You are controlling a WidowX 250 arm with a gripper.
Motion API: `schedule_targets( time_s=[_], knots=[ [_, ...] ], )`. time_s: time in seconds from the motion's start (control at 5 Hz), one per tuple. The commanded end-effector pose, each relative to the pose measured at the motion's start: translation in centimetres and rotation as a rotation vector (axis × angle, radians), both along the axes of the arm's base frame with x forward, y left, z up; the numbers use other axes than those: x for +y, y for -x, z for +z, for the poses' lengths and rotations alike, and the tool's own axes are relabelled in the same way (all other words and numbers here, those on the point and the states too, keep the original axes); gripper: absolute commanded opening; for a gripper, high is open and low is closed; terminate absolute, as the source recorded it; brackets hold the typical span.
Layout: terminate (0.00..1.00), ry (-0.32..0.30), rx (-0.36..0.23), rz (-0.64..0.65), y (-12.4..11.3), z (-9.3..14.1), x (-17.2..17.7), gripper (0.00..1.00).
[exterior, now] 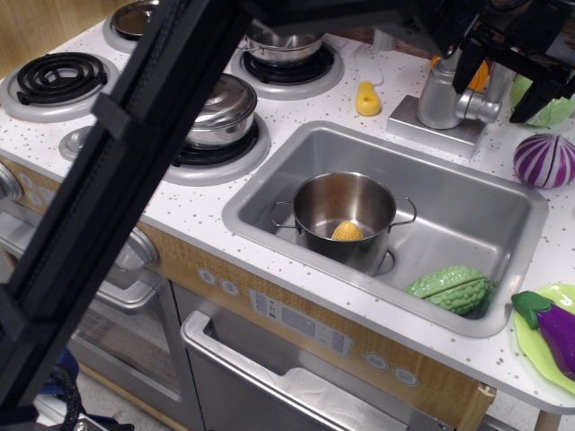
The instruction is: Turn lever vertical to front
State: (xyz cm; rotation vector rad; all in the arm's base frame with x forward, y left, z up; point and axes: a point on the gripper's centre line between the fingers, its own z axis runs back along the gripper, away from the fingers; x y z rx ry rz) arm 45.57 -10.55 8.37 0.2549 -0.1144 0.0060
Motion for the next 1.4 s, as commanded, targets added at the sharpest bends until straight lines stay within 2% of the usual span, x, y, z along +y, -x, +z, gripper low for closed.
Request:
schedule_targets(
  time_s=[0.0,0.6,0.8,1.2],
  knots=[
    [0.00,0.000,0.000,0.000,0.0,0.0,0.0,1.00],
    [0.00,-0.037,-0.194,-0.017,-1.8,2.3,0.1,1.00],
    [0.00,-0.045,-0.240,-0.014,-3.0,3.3,0.5,1.00],
    [0.00,-0.049,-0.291,-0.031,-4.9,4.5,0.9,1.00]
  ],
)
